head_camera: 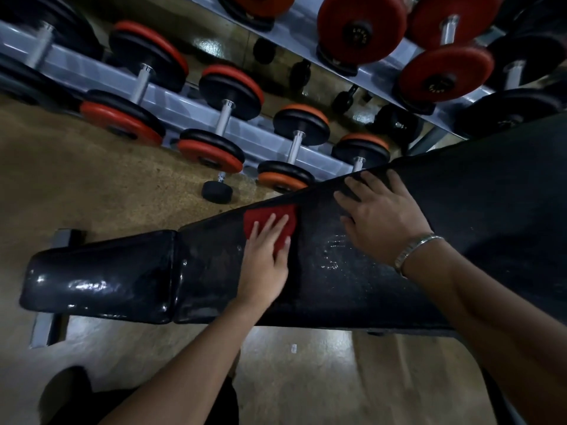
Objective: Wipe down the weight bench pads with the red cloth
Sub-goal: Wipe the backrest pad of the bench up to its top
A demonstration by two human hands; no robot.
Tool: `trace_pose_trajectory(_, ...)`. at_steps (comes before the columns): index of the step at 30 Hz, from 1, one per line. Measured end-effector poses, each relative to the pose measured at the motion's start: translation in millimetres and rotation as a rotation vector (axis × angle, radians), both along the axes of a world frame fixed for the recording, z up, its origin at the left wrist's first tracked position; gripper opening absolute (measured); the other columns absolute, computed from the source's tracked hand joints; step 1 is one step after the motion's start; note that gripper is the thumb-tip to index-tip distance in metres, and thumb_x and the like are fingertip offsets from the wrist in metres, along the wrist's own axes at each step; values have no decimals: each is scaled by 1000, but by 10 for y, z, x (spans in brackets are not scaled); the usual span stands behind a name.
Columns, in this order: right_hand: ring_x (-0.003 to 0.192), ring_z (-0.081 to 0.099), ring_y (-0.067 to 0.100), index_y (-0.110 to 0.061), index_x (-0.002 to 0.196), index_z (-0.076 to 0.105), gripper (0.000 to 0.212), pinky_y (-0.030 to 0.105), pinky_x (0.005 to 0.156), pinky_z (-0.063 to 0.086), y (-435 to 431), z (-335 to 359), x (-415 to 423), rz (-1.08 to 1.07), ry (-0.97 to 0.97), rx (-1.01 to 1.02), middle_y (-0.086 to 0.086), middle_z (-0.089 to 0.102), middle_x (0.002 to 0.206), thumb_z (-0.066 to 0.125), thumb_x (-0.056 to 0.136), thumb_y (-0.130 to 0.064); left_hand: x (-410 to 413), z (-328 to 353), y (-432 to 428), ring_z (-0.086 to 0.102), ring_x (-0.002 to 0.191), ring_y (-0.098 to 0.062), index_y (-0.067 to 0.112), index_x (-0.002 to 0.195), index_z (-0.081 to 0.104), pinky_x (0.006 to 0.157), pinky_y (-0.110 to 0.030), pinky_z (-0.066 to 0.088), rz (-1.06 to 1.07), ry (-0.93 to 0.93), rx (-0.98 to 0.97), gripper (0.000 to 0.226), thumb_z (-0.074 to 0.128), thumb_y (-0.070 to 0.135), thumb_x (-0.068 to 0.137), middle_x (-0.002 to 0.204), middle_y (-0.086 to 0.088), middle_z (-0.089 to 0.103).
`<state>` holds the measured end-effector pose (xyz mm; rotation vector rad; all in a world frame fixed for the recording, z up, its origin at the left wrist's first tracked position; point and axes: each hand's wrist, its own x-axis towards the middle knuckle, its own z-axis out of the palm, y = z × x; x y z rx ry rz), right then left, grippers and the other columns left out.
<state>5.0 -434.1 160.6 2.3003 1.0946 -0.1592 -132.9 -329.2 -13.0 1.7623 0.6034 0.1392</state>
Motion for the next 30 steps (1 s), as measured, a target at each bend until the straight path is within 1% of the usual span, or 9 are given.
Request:
trace_pose_trajectory(4,145,37,33,-24,145,51,52,59,118,22,-24,3,9,16,-7,15,8,45,155,45,97,-44,108,274,-236,8,159,-17,42,153,40,128,-52,15,-59,-97,41,48,46,37,106,166,15,28)
trace_pose_trajectory(7,142,41,33,-23,141,56,51,59,116,25,-43,0,10,20,0,38,9,50,151,48,95,-43,-209,69,-180,19,156,-15,41,152,44,127,-50,22,-150,-190,156,47,46,37,106,161,16,35)
trace_pose_trajectory(10,143,40,33,-24,142,54,50,59,117,23,-54,-10,9,21,-8,42,9,49,152,46,96,-42,-145,-50,6,32,148,-15,39,149,49,122,-49,32,-63,-97,165,44,49,35,105,155,12,43)
trace_pose_trajectory(13,140,42,35,-22,140,57,49,60,116,24,-48,-34,3,32,-20,55,10,51,150,50,95,-41,33,145,-148,37,138,-18,37,148,51,119,-45,36,34,-31,144,44,51,34,104,152,9,46)
trace_pose_trajectory(17,139,43,36,-22,134,61,45,61,116,25,-35,18,-30,19,-14,27,11,53,148,53,94,-40,-313,76,-350,32,147,-21,40,154,42,123,-46,31,-114,-150,247,56,57,23,103,158,13,38)
trace_pose_trajectory(19,137,45,35,-24,125,67,39,61,115,26,-47,74,-91,42,-34,-2,9,56,144,53,93,-41,-510,-83,-244,31,149,-19,42,154,39,123,-48,32,-143,-120,272,57,57,23,104,159,14,37)
trace_pose_trajectory(24,125,49,33,-26,111,71,31,56,105,33,-137,209,-219,57,-107,-29,7,60,136,55,90,-40,-341,94,-290,27,149,-18,39,154,42,126,-44,27,7,21,125,51,51,31,104,160,9,38)
trace_pose_trajectory(28,120,51,33,-26,114,70,33,53,101,37,-202,233,-212,33,-127,-11,7,61,133,57,88,-40,-563,193,-566,21,153,-15,42,155,38,126,-35,18,-121,-100,189,57,55,22,104,162,18,31)
trace_pose_trajectory(30,122,51,34,-25,119,69,35,55,101,38,-244,218,-205,39,-117,0,8,60,136,59,88,-39,-777,60,-518,22,153,-13,45,154,37,126,-36,22,-137,-98,198,58,55,22,104,162,21,31)
